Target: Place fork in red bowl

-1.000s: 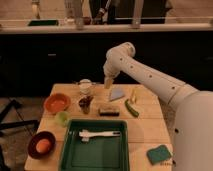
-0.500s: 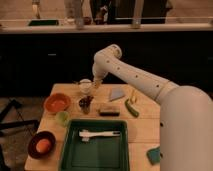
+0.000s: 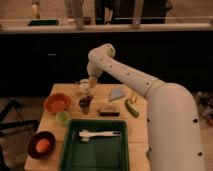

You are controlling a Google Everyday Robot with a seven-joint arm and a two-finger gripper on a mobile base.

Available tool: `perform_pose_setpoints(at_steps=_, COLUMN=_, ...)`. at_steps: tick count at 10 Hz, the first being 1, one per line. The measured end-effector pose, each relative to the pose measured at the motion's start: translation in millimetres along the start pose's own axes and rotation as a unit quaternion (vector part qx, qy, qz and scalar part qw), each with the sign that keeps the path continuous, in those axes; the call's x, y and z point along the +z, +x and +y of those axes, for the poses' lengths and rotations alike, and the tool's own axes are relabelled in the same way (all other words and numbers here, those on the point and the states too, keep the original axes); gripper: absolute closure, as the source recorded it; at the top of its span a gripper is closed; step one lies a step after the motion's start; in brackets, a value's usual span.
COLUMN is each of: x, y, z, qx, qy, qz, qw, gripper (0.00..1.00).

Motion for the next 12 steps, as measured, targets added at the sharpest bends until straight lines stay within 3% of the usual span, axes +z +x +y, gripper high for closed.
perform_pose_setpoints(at_steps=2, x=9.1, y=-6.8, z=-2.3, qx=-0.007, qy=-0.011, qz=-0.001, qw=0.9999, gripper=0.45)
perform_pose_setpoints(at_steps=4, x=15.0, y=-6.5, z=-3.0, qx=-0.009, qy=-0.019, qz=-0.001, qw=0.9998, gripper=0.55)
perform_pose_setpoints(at_steps=7, x=25.1, y=-10.2, z=-3.7, qx=-0.015, qy=-0.032, qz=-0.001, qw=0.9994, gripper=0.39)
perform_pose_setpoints(at_steps=12, x=47.9, y=-18.3, z=-2.9, qx=-0.023, qy=-0.057, qz=-0.001, qw=0.9981, gripper=0.38)
